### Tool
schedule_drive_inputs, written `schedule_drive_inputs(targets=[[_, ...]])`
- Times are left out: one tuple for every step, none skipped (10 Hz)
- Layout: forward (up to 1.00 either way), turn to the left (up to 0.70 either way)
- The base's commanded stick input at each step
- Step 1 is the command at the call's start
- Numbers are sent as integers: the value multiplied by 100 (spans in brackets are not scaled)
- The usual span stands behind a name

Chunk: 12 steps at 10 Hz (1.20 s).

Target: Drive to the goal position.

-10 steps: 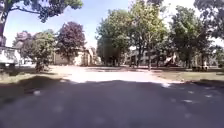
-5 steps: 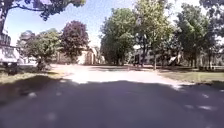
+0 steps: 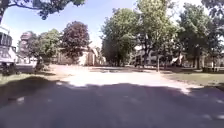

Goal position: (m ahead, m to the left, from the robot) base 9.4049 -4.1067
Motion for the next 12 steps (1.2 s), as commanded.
schedule_drive_inputs(targets=[[70, 0], [70, 0], [70, 0], [70, 0], [70, 0], [70, 0], [70, 0], [70, 0], [70, 0], [70, 0], [70, 0], [70, 0]])
